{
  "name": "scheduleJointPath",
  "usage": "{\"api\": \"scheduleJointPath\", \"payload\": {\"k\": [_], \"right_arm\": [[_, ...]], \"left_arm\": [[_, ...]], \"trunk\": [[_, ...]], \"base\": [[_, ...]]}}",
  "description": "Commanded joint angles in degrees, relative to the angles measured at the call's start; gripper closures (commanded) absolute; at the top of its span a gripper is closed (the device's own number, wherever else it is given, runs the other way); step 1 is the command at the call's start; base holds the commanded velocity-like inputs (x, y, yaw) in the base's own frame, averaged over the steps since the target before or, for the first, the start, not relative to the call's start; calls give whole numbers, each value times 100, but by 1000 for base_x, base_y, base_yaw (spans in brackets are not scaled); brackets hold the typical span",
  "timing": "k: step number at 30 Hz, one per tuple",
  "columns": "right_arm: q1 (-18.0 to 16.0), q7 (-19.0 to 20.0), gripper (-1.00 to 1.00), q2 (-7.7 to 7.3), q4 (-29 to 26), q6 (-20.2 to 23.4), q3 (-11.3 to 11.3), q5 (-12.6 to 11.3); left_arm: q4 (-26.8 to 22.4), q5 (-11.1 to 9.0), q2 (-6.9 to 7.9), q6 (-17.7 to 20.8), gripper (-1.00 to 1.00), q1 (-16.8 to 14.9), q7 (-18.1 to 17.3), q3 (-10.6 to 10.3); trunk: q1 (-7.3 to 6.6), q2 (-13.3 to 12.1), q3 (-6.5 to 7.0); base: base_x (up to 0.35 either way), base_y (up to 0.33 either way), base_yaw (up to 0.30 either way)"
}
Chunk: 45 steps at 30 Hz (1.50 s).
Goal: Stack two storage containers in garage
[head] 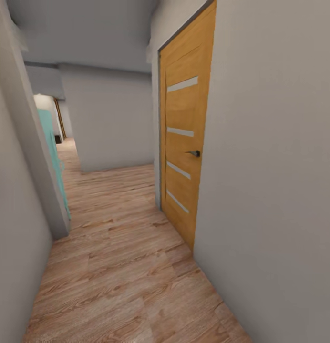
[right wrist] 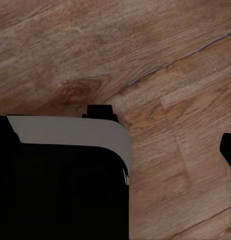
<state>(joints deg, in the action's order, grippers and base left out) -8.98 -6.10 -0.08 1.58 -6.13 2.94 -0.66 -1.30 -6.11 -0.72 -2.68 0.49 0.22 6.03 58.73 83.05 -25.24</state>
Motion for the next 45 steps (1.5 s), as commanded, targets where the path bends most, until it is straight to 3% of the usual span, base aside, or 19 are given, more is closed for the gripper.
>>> {"api": "scheduleJointPath", "payload": {"k": [1,26,35,45], "right_arm": [[-8,-14,-100,0,17,-29,30,-4],[-8,-26,-100,-6,18,-10,40,4],[-8,-55,-100,-16,18,-11,48,11],[-8,-69,-100,0,18,26,30,-32]], "left_arm": [[-10,-39,-2,-5,-100,4,1,30],[-16,-39,-5,-5,-100,4,4,25],[-16,-39,2,3,-100,4,4,21],[-13,-41,2,4,-100,4,4,21]], "trunk": [[0,2,-1],[0,2,48],[0,2,48],[0,2,48]], "base": [[0,0,273],[4,0,273],[279,0,249],[321,0,41]]}}
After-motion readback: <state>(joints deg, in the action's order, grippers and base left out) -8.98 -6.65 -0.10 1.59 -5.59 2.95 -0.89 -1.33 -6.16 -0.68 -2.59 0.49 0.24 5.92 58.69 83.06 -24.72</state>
